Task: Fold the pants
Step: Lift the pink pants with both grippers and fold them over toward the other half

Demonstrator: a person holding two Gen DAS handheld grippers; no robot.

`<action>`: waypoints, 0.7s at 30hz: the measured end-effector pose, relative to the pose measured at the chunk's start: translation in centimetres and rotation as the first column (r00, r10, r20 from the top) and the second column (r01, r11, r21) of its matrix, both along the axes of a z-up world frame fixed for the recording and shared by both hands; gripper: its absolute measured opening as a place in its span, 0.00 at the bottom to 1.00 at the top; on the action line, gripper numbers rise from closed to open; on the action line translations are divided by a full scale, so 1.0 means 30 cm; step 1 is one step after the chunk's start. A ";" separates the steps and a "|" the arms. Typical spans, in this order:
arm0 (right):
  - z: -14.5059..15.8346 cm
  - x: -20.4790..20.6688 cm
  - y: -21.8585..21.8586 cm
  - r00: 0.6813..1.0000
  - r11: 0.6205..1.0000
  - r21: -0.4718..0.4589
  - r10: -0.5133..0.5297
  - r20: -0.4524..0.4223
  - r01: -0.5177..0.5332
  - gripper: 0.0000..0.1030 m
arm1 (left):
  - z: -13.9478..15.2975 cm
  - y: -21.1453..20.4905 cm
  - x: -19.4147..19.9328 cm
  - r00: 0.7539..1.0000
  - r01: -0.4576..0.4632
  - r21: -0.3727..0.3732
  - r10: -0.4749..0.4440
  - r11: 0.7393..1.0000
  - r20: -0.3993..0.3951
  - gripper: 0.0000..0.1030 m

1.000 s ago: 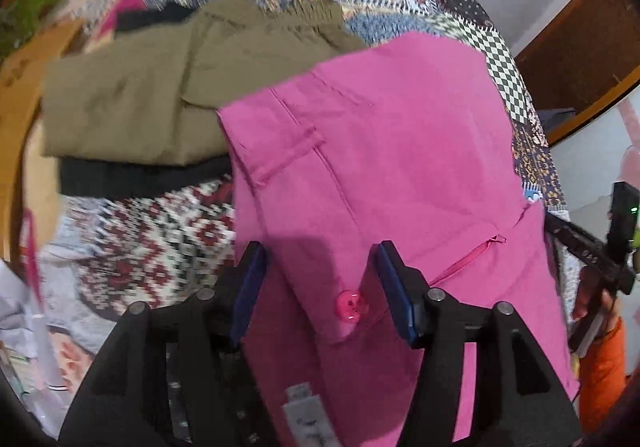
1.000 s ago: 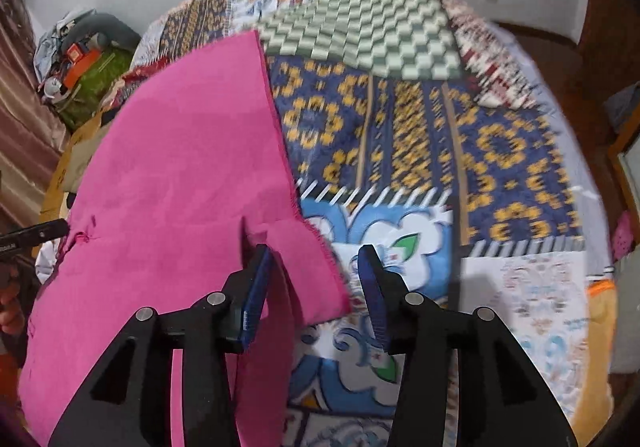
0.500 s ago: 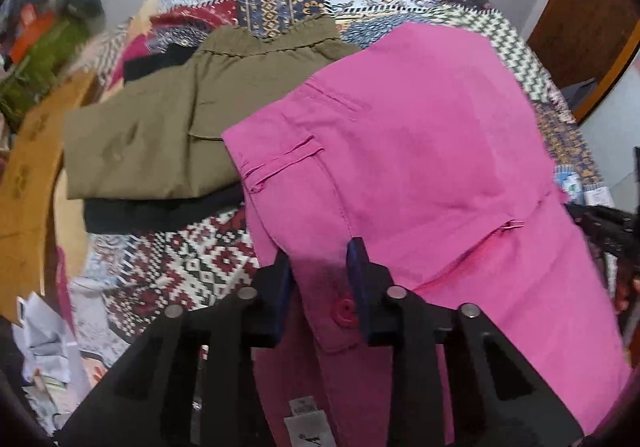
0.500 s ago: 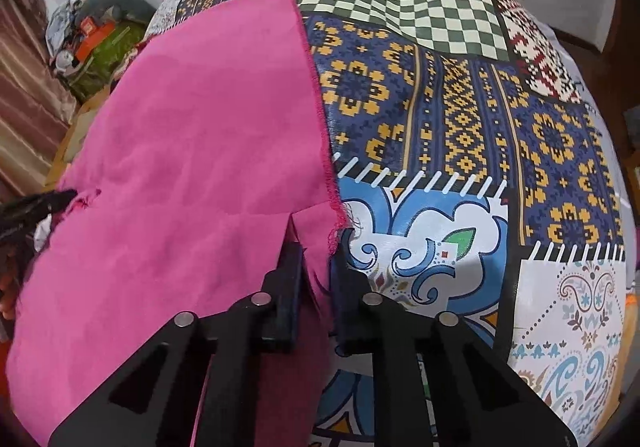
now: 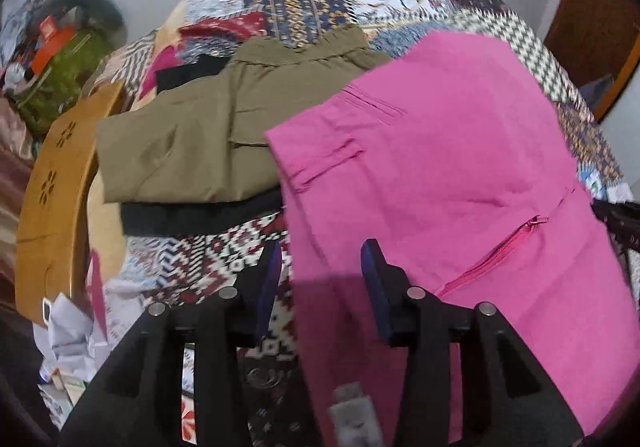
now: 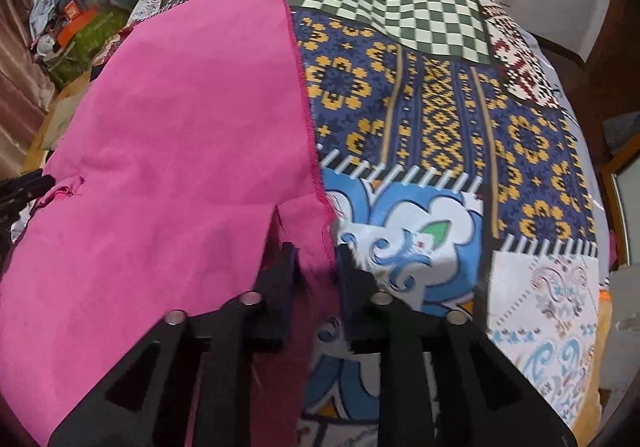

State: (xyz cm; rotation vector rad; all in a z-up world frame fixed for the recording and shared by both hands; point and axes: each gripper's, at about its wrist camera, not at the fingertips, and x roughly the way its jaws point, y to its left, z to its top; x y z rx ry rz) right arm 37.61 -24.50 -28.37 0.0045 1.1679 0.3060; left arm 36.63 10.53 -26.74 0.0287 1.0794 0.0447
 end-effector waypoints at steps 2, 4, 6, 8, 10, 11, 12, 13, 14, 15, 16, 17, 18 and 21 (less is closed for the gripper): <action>0.021 -0.007 -0.028 1.000 1.000 -0.005 -0.014 -0.009 0.014 0.31 | 0.030 0.030 -0.011 1.000 -0.016 -0.005 0.016 1.000 0.014 0.42; 0.049 -0.018 -0.061 1.000 1.000 -0.006 -0.024 -0.009 0.024 0.37 | 0.064 0.074 -0.013 0.998 -0.046 0.005 0.046 0.999 0.034 0.44; 0.083 -0.029 -0.077 1.000 1.000 -0.008 -0.026 0.013 0.026 0.38 | 0.086 0.107 -0.003 0.997 -0.064 -0.001 0.064 0.998 0.043 0.46; 0.139 -0.033 -0.091 0.998 1.000 -0.016 -0.022 0.060 0.023 0.39 | 0.106 0.147 0.021 0.995 -0.088 -0.021 0.089 0.996 0.049 0.46; 0.186 -0.023 -0.092 0.994 1.000 -0.013 -0.021 0.108 0.023 0.49 | 0.112 0.172 0.055 0.993 -0.101 -0.048 0.103 0.994 0.050 0.46; 0.209 -0.016 -0.089 0.991 1.000 -0.007 -0.021 0.130 0.022 0.51 | 0.112 0.182 0.078 0.993 -0.105 -0.062 0.108 0.993 0.049 0.46; 0.233 -0.009 -0.082 0.987 1.000 0.002 -0.021 0.159 0.021 0.51 | 0.109 0.186 0.101 0.993 -0.108 -0.077 0.112 0.991 0.046 0.46; 0.260 0.008 -0.077 0.981 1.000 0.016 -0.019 0.191 0.016 0.51 | 0.102 0.187 0.120 0.993 -0.111 -0.087 0.115 0.990 0.042 0.46; 0.276 0.025 -0.062 0.979 1.000 0.026 -0.019 0.204 0.014 0.51 | 0.093 0.188 0.146 0.993 -0.113 -0.104 0.117 0.988 0.033 0.46; 0.283 0.035 -0.049 0.978 0.999 0.034 -0.020 0.210 0.013 0.51 | 0.085 0.187 0.162 0.993 -0.112 -0.117 0.116 0.987 0.026 0.46; 0.291 0.066 -0.036 0.976 0.999 0.051 -0.021 0.215 0.010 0.51 | 0.070 0.186 0.188 0.993 -0.111 -0.136 0.114 0.985 0.013 0.46; 0.295 0.092 -0.002 0.976 0.998 0.058 -0.022 0.216 0.010 0.51 | 0.054 0.186 0.210 0.994 -0.111 -0.155 0.113 0.982 -0.001 0.46; 0.291 0.119 0.025 0.976 0.998 0.068 -0.022 0.217 0.008 0.51 | 0.031 0.187 0.238 0.994 -0.112 -0.179 0.110 0.977 -0.021 0.46; 0.276 0.205 0.087 0.976 0.997 0.079 -0.002 0.219 -0.015 0.51 | -0.030 0.196 0.291 0.992 -0.119 -0.225 0.105 0.967 -0.073 0.46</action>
